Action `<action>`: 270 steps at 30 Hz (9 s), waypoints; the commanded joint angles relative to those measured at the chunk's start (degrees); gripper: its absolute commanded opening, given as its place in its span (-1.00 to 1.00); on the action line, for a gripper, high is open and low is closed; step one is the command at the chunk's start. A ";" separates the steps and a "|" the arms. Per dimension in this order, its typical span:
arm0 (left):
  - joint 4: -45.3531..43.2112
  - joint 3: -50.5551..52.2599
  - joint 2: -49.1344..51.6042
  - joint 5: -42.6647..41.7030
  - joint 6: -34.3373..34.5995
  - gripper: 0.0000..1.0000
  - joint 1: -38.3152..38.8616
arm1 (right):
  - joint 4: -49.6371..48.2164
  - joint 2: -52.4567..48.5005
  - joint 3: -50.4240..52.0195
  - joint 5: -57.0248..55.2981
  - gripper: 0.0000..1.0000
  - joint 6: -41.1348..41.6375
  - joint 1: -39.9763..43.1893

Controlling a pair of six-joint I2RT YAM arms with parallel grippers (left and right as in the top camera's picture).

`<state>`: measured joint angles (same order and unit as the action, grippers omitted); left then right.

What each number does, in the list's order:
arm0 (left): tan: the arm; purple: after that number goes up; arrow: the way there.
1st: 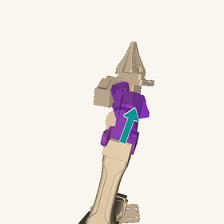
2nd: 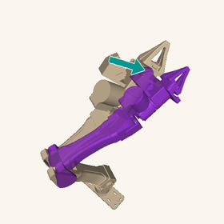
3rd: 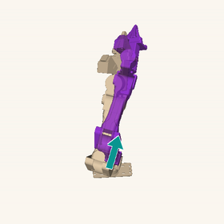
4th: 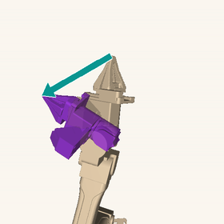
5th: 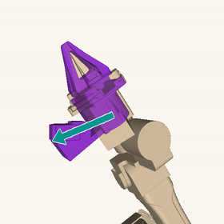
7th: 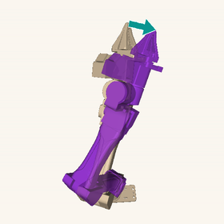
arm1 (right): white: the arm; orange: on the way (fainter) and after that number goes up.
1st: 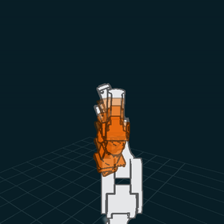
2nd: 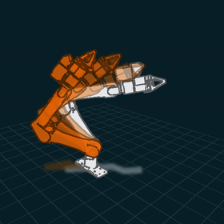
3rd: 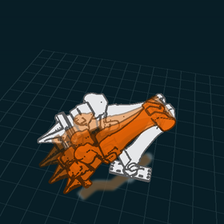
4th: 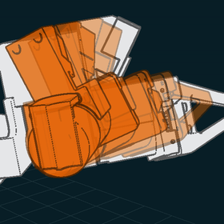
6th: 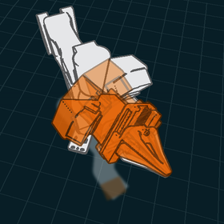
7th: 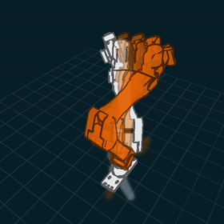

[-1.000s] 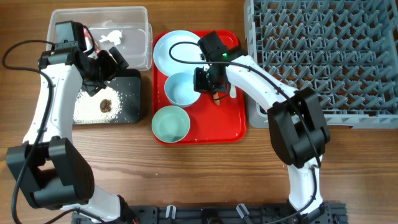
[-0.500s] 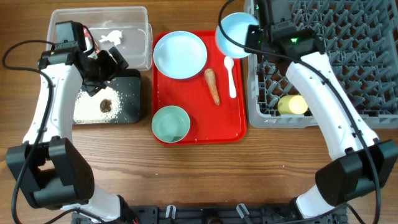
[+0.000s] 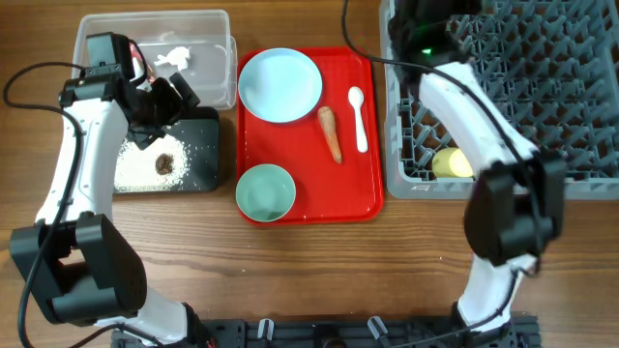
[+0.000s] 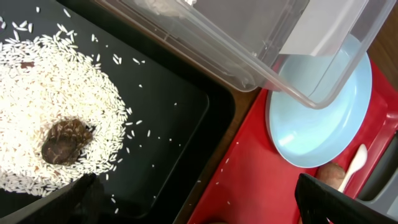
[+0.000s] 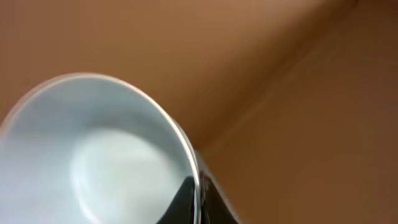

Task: Sort waste into correct bins and load items into the dishwasher rack
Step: 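Place the white bowl upright in the dish rack, then grasp the green bowl on the red tray with right gripper, then place the green bowl in the dish rack, then grasp the edge of the light-blue plate with right gripper, then lift the blue plate and stand it in the dish rack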

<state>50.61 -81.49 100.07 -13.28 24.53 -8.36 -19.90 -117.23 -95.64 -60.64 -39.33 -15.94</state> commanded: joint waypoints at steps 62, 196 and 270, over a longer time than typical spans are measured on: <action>-0.15 -0.17 -0.74 0.52 -0.07 1.00 -0.07 | 64.26 10.19 4.72 79.43 0.94 65.40 -14.84; -0.15 -0.17 -0.74 0.52 -0.07 1.00 -0.07 | 39.06 -14.58 1.38 61.94 -0.41 86.03 -11.32; -0.15 -0.17 -0.74 0.52 -0.07 1.00 -0.07 | 54.31 22.82 1.03 74.58 0.99 36.59 -0.17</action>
<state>50.59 -81.49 100.07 -13.13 24.53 -8.36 33.32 -97.19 -94.15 -11.55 -10.83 -14.41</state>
